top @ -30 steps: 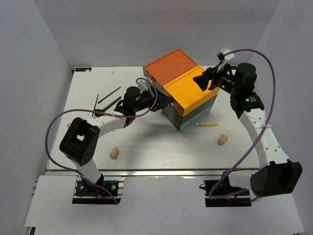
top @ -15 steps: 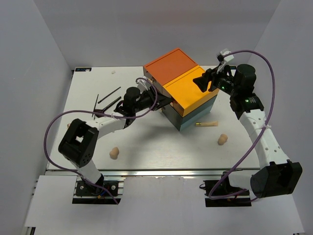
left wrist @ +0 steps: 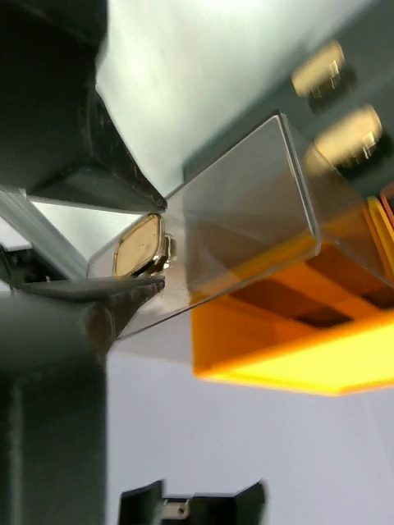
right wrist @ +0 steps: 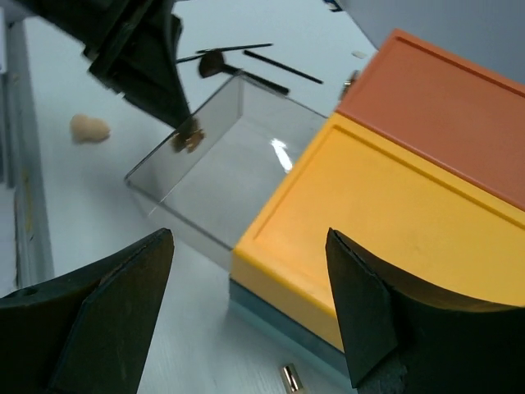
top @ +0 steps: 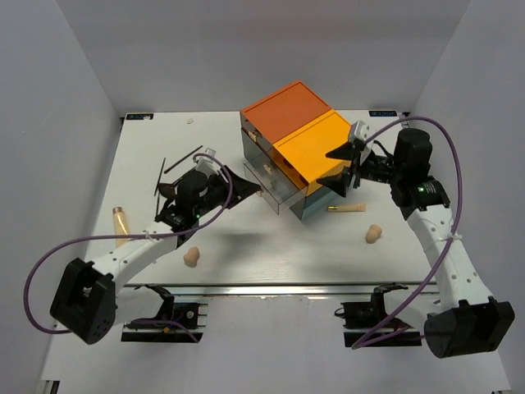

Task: Organize the makeup

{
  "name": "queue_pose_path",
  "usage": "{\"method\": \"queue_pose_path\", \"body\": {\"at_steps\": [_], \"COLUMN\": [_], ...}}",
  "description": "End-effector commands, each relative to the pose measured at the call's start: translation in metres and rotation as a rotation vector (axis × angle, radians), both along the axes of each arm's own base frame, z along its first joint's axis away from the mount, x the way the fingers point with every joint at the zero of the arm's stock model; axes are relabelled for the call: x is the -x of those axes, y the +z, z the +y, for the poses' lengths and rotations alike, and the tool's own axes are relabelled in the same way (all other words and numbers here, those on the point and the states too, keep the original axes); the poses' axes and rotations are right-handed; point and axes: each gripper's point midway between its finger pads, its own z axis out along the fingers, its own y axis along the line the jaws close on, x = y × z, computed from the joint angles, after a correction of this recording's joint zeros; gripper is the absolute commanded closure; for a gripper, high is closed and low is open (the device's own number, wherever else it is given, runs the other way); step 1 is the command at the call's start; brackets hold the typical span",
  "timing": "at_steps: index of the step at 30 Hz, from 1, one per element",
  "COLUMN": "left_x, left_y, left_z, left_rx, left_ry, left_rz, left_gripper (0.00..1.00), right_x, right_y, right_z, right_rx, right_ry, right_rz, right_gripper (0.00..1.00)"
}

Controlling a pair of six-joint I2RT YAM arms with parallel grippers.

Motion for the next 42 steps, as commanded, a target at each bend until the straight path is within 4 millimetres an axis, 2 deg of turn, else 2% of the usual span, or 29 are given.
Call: {"method": "queue_pose_path", "body": {"at_steps": [1, 2, 3, 4, 5, 8, 10, 13, 14, 15, 16, 17, 18, 19, 20, 21, 22, 23, 24, 25, 26, 28, 29, 31, 32, 34, 37, 42], "left_x": [0.015, 0.015, 0.016, 0.016, 0.015, 0.009, 0.007, 0.004, 0.006, 0.004, 0.005, 0.009, 0.01, 0.011, 0.015, 0.017, 0.016, 0.023, 0.026, 0.026, 0.035, 0.04, 0.048, 0.052, 0.058, 0.063, 0.068, 0.072], "left_y": [-0.033, -0.029, -0.032, -0.031, -0.027, -0.011, -0.007, 0.003, 0.0, -0.002, 0.006, 0.002, 0.0, 0.01, 0.008, 0.004, 0.004, 0.0, -0.005, -0.01, -0.026, -0.039, -0.052, -0.064, -0.073, -0.082, -0.092, -0.096], "left_z": [0.024, 0.028, 0.031, 0.033, 0.034, 0.035, 0.036, 0.043, 0.047, 0.056, 0.063, 0.071, 0.079, 0.092, 0.099, 0.107, 0.118, 0.128, 0.135, 0.145, 0.154, 0.163, 0.169, 0.173, 0.178, 0.182, 0.188, 0.195], "left_rx": [-0.098, -0.089, -0.096, -0.097, -0.095, -0.089, -0.109, -0.121, -0.138, -0.158, -0.154, -0.171, -0.176, -0.148, -0.149, -0.149, -0.122, -0.119, -0.115, -0.065, -0.09, -0.063, -0.094, -0.095, -0.128, -0.183, -0.26, -0.328], "left_ry": [0.061, 0.083, 0.096, 0.107, 0.116, 0.129, 0.136, 0.171, 0.186, 0.231, 0.268, 0.295, 0.331, 0.404, 0.433, 0.467, 0.541, 0.578, 0.619, 0.705, 0.746, 0.823, 0.852, 0.901, 0.92, 0.943, 0.974, 0.978], "left_rz": [0.064, 0.061, 0.068, 0.063, 0.052, 0.009, -0.003, -0.014, 0.005, 0.015, 0.003, 0.022, 0.034, 0.02, 0.031, 0.043, 0.063, 0.091, 0.122, 0.178, 0.247, 0.332, 0.389, 0.463, 0.502, 0.547, 0.595, 0.602], "left_gripper": [0.48, 0.25, 0.11, 0.02, 0.02, 0.02, 0.02, 0.02, 0.02, 0.02, 0.02, 0.02, 0.02, 0.03, 0.05, 0.1, 0.24, 0.3, 0.34, 0.38, 0.4, 0.36, 0.33, 0.13, 0.02, 0.02, 0.02, 0.02], "right_x": [0.043, 0.046, 0.049, 0.052, 0.057, 0.057, 0.057, 0.057, 0.05, 0.047, 0.042, 0.035, 0.026, 0.021, 0.015, 0.015, 0.015, 0.014, 0.012, 0.021, 0.023, 0.031, 0.03, 0.03, 0.031, 0.034, 0.036, 0.034], "right_y": [-0.01, -0.015, -0.021, -0.025, -0.034, -0.049, -0.059, -0.075, -0.079, -0.074, -0.078, -0.082, -0.076, -0.078, -0.09, -0.097, -0.105, -0.109, -0.126, -0.144, -0.156, -0.19, -0.202, -0.208, -0.219, -0.229, -0.247, -0.278], "right_z": [0.004, 0.004, 0.002, 0.002, 0.0, -0.01, -0.019, -0.036, -0.048, -0.055, -0.069, -0.081, -0.097, -0.107, -0.128, -0.137, -0.144, -0.156, -0.161, -0.168, -0.181, -0.191, -0.2, -0.209, -0.213, -0.221, -0.218, -0.208], "right_rx": [0.043, 0.051, 0.071, 0.081, 0.1, 0.165, 0.202, 0.235, 0.25, 0.239, 0.216, 0.227, 0.208, 0.167, 0.195, 0.201, 0.209, 0.205, 0.228, 0.263, 0.273, 0.354, 0.382, 0.357, 0.382, 0.405, 0.413, 0.401], "right_ry": [0.189, 0.202, 0.21, 0.219, 0.226, 0.178, 0.131, 0.039, -0.042, -0.097, -0.185, -0.279, -0.394, -0.506, -0.641, -0.702, -0.757, -0.852, -0.895, -0.943, -1.059, -1.14, -1.197, -1.237, -1.249, -1.289, -1.271, -1.234], "right_rz": [-0.093, -0.096, -0.122, -0.129, -0.108, -0.094, -0.071, 0.014, 0.039, 0.033, 0.09, 0.117, 0.108, 0.174, 0.203, 0.245, 0.293, 0.357, 0.457, 0.569, 0.663, 0.861, 0.926, 1.002, 1.05, 1.108, 1.213, 1.328], "right_gripper": [0.2, 0.2, 0.22, 0.24, 0.24, 0.29, 0.34, 0.45, 0.48, 0.59, 0.66, 0.76, 1.0, 1.0, 1.0, 1.0, 1.0, 1.0, 0.87, 0.73, 0.56, 0.48, 0.46, 0.48, 0.48, 0.47, 0.48, 0.51]}}
